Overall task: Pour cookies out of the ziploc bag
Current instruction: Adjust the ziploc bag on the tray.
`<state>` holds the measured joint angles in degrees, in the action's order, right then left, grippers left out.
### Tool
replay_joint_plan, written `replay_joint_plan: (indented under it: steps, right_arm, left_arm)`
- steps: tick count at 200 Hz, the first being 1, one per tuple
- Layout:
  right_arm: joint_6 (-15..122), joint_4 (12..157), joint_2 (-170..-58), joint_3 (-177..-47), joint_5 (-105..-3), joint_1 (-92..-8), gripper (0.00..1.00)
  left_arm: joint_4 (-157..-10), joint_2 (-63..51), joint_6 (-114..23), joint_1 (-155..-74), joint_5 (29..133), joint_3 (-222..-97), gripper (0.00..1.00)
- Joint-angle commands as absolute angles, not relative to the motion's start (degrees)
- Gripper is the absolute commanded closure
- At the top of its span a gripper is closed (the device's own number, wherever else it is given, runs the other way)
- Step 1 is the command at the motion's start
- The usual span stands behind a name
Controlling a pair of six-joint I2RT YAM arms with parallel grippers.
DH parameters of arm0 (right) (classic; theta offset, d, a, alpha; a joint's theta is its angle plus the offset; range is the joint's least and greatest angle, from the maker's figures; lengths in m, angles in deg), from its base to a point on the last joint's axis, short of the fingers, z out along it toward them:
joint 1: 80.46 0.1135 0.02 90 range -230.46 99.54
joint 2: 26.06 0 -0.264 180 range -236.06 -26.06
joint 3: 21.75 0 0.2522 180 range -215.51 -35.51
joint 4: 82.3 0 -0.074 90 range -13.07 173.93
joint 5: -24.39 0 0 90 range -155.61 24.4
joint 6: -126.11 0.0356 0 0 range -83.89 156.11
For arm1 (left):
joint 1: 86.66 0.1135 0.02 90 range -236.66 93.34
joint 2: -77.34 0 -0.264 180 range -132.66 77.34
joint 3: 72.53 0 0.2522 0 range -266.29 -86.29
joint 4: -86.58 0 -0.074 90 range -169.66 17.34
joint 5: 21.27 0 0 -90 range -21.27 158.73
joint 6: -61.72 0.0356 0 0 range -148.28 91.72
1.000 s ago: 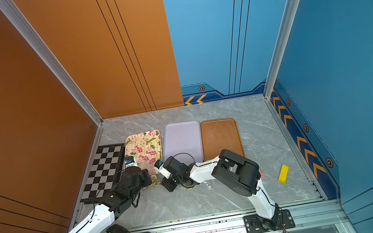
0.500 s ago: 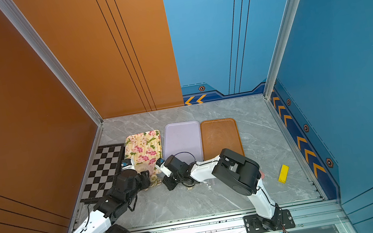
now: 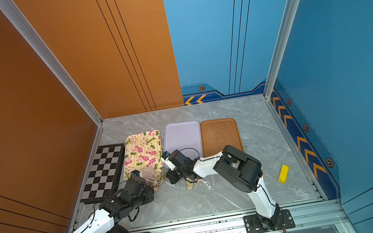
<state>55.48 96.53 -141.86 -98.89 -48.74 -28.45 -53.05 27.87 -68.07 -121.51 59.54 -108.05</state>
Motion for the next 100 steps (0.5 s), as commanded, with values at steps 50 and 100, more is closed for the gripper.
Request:
replay_joint_plan:
  steps: [50, 100]
  right_arm:
    - [56.4, 96.7, -139.8, -97.9, -47.3, -28.5, 1.00]
    - [56.3, 96.8, -139.9, -98.0, -47.2, -28.5, 1.00]
  left_arm:
    - [-51.1, 21.6, -68.3, -123.5, 60.8, -109.4, 0.55]
    - [-56.5, 19.4, -65.7, -123.4, 61.0, -109.3, 0.62]
